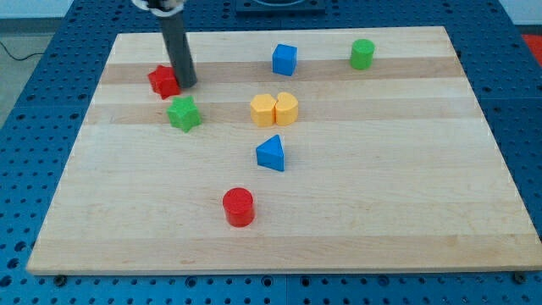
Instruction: Move the red star to the top left of the board
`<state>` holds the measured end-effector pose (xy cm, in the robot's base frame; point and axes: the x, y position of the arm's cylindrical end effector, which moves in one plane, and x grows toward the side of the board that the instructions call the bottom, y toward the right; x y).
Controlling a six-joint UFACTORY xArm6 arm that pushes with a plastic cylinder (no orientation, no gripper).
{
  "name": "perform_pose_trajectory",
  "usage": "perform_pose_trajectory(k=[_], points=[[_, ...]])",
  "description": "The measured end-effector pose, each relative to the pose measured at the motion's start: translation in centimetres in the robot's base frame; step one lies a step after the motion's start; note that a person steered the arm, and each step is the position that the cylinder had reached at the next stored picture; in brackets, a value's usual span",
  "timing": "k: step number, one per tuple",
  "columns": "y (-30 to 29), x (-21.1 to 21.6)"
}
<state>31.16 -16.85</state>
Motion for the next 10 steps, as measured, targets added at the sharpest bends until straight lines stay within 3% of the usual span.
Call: perform_pose_trajectory(k=[3, 6, 10], points=[[2.5, 2.5], [-8.7, 2.0], [-5.4, 2.0]])
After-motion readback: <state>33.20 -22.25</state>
